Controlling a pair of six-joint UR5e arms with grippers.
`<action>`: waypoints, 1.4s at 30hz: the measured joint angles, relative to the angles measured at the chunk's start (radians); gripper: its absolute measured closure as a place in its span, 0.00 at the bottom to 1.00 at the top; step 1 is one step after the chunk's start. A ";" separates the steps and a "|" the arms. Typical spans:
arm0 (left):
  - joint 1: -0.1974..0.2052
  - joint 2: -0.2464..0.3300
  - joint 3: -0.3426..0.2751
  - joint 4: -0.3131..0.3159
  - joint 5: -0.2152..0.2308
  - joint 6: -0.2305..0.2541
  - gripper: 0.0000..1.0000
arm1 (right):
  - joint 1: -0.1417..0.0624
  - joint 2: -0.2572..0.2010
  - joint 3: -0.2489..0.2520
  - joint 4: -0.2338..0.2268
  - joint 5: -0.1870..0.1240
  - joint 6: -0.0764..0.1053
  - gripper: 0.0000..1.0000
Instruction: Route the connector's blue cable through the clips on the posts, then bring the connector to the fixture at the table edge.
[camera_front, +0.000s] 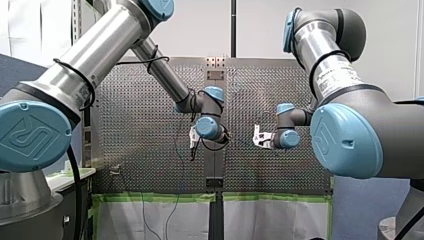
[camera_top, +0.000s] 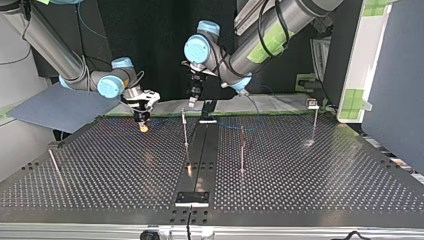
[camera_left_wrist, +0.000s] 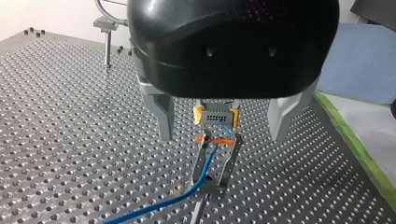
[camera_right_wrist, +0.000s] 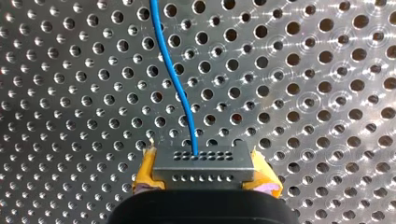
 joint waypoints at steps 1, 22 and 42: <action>0.000 0.000 -0.001 0.000 0.000 0.000 0.00 | 0.000 0.000 0.000 0.000 0.000 0.000 0.92; -0.013 0.034 -0.045 0.011 -0.039 0.006 0.00 | 0.000 0.000 0.000 0.007 -0.003 0.000 0.92; -0.032 0.206 -0.217 0.103 -0.024 -0.104 0.00 | 0.000 0.000 0.000 0.026 -0.003 0.003 0.92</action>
